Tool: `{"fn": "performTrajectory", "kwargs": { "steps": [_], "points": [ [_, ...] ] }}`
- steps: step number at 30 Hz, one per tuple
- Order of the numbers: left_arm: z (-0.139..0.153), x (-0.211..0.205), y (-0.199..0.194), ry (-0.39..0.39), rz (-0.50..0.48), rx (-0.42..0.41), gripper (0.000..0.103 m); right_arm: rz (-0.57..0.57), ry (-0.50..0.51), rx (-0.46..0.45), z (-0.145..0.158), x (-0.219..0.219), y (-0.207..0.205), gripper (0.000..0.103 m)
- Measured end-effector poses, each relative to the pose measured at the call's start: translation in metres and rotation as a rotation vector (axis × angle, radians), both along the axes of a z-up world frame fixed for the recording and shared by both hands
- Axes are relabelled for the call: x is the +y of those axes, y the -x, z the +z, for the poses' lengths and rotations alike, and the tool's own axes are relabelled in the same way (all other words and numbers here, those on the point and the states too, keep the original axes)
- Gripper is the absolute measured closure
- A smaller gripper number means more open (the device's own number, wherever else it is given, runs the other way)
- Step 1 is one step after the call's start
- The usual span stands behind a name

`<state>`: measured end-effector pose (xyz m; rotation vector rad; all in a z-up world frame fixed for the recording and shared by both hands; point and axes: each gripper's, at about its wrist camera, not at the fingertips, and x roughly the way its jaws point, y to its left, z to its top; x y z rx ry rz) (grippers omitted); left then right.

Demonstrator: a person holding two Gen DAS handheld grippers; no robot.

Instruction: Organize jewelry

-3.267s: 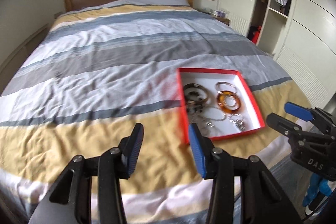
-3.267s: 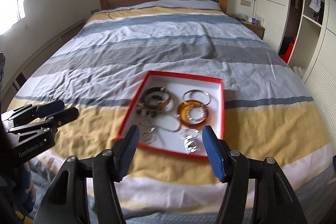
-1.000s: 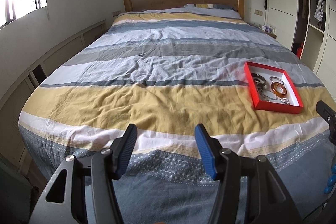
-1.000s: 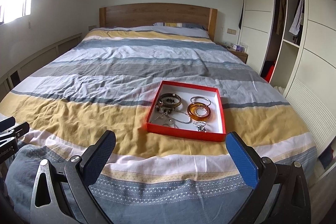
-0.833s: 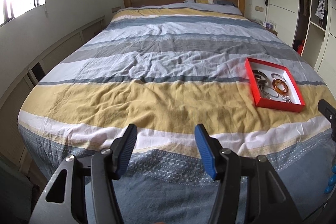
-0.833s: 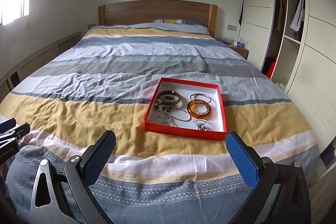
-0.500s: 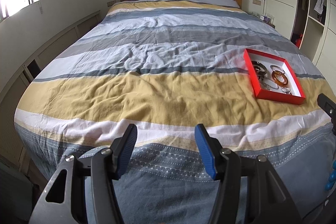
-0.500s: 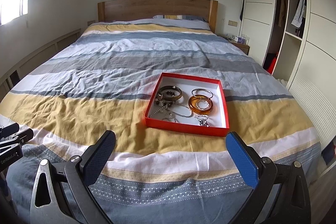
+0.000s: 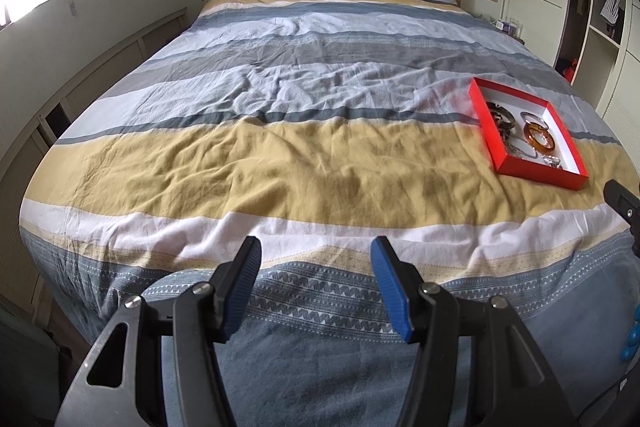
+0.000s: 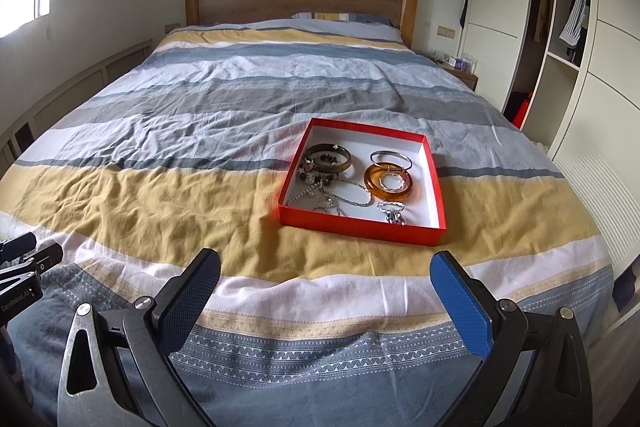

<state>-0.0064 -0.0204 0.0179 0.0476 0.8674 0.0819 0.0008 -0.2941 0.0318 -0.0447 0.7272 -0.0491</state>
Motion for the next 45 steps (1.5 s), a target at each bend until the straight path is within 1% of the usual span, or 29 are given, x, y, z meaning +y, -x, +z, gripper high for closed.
{"fn": "performTrajectory", "kwargs": {
  "steps": [10, 21, 32, 45],
  "points": [
    [-0.02, -0.002, -0.015, -0.018, -0.002, 0.059, 0.048, -0.018, -0.03, 0.053, -0.025, -0.012, -0.019, 0.001],
    [-0.041, -0.004, -0.03, -0.025, -0.013, 0.116, 0.048, -0.015, -0.04, 0.116, -0.047, -0.016, -0.034, 0.001],
    [-0.055, -0.001, -0.041, -0.017, -0.018, 0.151, 0.048, 0.007, -0.035, 0.155, -0.062, -0.012, -0.047, 0.001],
    [-0.065, 0.002, -0.049, -0.006, -0.012, 0.181, 0.048, 0.014, -0.037, 0.207, -0.075, -0.011, -0.061, 0.001]
  ]
}}
